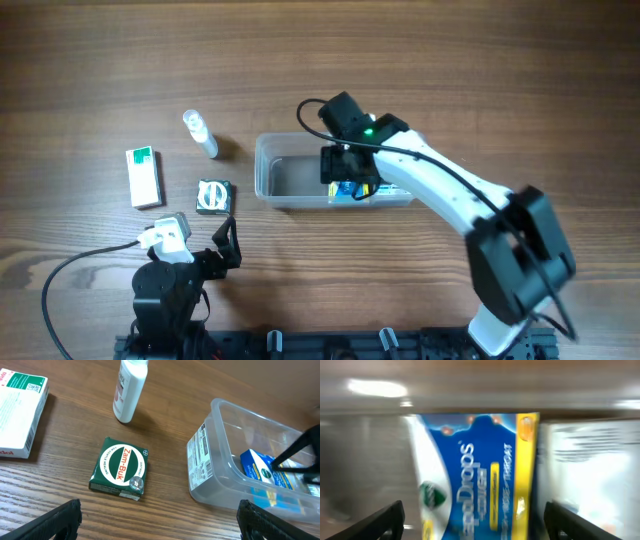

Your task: Pack container

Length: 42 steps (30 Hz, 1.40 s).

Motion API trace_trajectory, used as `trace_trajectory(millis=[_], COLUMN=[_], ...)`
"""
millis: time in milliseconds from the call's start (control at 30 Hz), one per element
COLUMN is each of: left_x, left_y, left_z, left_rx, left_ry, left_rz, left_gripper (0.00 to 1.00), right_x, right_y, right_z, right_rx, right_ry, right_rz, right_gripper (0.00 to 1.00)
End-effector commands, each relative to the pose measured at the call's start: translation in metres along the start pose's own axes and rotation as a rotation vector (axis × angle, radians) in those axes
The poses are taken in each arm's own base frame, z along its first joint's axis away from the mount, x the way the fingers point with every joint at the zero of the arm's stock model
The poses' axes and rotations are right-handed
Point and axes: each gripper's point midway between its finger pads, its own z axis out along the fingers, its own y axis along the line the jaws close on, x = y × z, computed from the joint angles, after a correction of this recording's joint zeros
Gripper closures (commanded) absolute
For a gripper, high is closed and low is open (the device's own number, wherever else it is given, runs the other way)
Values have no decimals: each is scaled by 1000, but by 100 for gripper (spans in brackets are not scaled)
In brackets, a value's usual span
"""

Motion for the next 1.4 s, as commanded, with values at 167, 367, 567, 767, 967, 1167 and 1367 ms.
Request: trace_trajectory(millis=[167, 367, 567, 767, 967, 1167, 1367], left_x=[0, 0, 0, 0, -9, -18, -69], left_y=[-1, -1, -1, -1, -4, -16, -9], left_z=[0, 0, 0, 0, 0, -5, -35], left_rx=[9, 9, 9, 9, 23, 71, -80], left_ry=[-4, -4, -4, -4, -37, -58, -128], left_rz=[-7, -7, -7, -7, -3, 3, -4], left_gripper=[0, 0, 0, 0, 0, 0, 0], right_x=[-43, -53, -31, -6, -6, -12, -21], right_y=[-25, -112, -194, -211, -211, -212, -214], right_z=[-132, -209, -271, -287, -281, -265, -238], right_rx=[-94, -40, 50, 80, 86, 99, 121], right_ry=[-334, -519, -676, -694, -668, -615, -526], right_rz=[27, 167, 358, 408, 408, 408, 408], right_gripper=[1, 0, 0, 0, 0, 0, 0])
